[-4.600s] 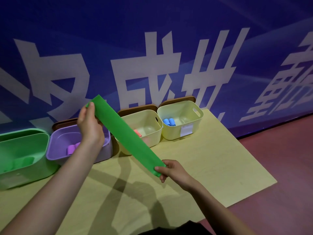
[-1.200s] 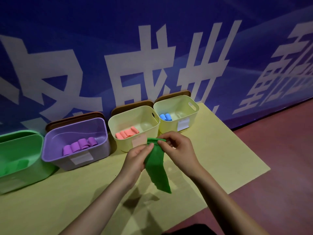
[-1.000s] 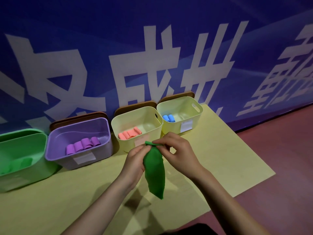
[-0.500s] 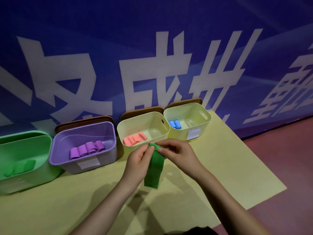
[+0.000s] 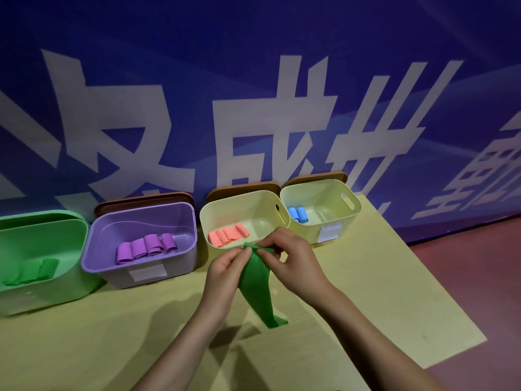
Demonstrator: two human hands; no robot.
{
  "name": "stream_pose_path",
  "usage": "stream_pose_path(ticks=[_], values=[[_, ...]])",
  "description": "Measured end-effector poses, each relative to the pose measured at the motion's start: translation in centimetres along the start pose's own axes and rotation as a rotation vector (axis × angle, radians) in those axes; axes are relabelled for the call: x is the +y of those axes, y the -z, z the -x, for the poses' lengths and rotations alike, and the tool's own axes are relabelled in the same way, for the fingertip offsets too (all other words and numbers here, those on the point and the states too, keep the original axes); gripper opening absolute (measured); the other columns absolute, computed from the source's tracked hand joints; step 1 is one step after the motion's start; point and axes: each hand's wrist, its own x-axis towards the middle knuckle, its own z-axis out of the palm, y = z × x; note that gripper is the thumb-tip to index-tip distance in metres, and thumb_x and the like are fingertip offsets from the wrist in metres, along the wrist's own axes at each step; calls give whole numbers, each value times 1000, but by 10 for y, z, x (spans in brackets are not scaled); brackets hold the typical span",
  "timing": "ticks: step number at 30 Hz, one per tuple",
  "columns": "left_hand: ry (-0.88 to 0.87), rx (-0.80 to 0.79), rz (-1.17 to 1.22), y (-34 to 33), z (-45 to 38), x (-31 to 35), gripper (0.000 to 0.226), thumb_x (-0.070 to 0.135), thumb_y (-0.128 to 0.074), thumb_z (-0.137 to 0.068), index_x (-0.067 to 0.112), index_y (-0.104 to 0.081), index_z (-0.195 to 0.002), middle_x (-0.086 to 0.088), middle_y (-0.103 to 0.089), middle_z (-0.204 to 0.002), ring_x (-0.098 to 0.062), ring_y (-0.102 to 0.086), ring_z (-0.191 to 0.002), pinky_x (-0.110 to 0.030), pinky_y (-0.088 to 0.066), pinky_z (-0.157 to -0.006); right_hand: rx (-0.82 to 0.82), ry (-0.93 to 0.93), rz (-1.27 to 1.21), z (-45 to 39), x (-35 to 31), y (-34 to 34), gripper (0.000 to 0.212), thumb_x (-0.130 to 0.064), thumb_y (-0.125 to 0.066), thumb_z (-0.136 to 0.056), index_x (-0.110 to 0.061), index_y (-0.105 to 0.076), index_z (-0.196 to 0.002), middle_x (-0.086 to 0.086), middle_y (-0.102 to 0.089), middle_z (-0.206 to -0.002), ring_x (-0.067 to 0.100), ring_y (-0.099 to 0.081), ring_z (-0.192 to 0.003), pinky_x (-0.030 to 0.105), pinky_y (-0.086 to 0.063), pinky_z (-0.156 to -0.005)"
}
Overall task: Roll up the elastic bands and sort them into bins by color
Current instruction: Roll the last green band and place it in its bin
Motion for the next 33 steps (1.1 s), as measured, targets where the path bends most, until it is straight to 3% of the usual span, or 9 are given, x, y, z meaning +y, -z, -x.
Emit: stream_pose_path(ticks=[6,9,12,17,21,25,29,33], values=[[-53,21,11,3,7,7,21,35,-60,-82,22,-76,-83,-11,-70,-85,-23,-60,-85,-38,-44,-77,-76,2,-110,-7,2,-3,11,-13,-69,-81,-14,-73,-91,-4,-61,-83,11,-57,-74,20,-47,-69],[-53,32,-10,5,6,4,22,24,-56,-91,26,-76,-83,-9,-72,-87,-22,-62,-87,-38,-46,-80,-109,-62,-243,-9,3,-2,12,-10,-70,-82,-13,-75,-93,-1,-64,-87,15,-61,-82,24,-50,-73],[-25,45,-1,6,4,3,27,13,-53,-94,23,-76,-82,-7,-72,-87,-22,-63,-87,-38,-47,-81,-121,-163,-357,-8,2,0,14,-9,-65,-89,-13,-76,-98,1,-69,-92,9,-63,-91,22,-50,-80],[-122,5,-126,3,8,3,20,8,-51,-95,16,-69,-97,-8,-72,-90,-15,-65,-84,-29,-50,-75,-80,-360,-494,1,1,-6,16,-11,-66,-89,-23,-74,-94,-1,-74,-91,10,-68,-88,23,-53,-78],[-185,21,-198,3,19,0,12,9,-55,-94,4,-66,-91,-19,-63,-78,-15,-56,-72,-27,-43,-66,-83,-331,-447,10,-3,-6,15,-8,-66,-88,-20,-71,-82,-10,-69,-74,1,-60,-70,16,-45,-66],[-219,53,-268,4,34,-1,32,16,-60,-92,4,-47,-66,-1,-37,-59,-7,-35,-57,-21,-29,-51,-101,-287,-432,24,-9,-6,19,-5,-65,-88,-20,-66,-77,-14,-61,-66,-2,-50,-62,12,-40,-63],[-337,52,-403,7,46,-1,48,41,-56,-82,-2,-40,-66,-4,-33,-59,-9,-32,-56,-24,-26,-51,-61,-215,-423,40,-13,-7,20,-9,-67,-87,-25,-64,-75,-15,-61,-66,1,-50,-62,18,-41,-62],[-339,21,-379,4,52,0,36,26,-57,-90,0,-45,-67,4,-37,-56,-6,-36,-54,-21,-28,-50,13,-229,-489,50,-23,-1,15,-14,-68,-85,-28,-70,-81,-8,-68,-76,5,-59,-69,24,-48,-65]])
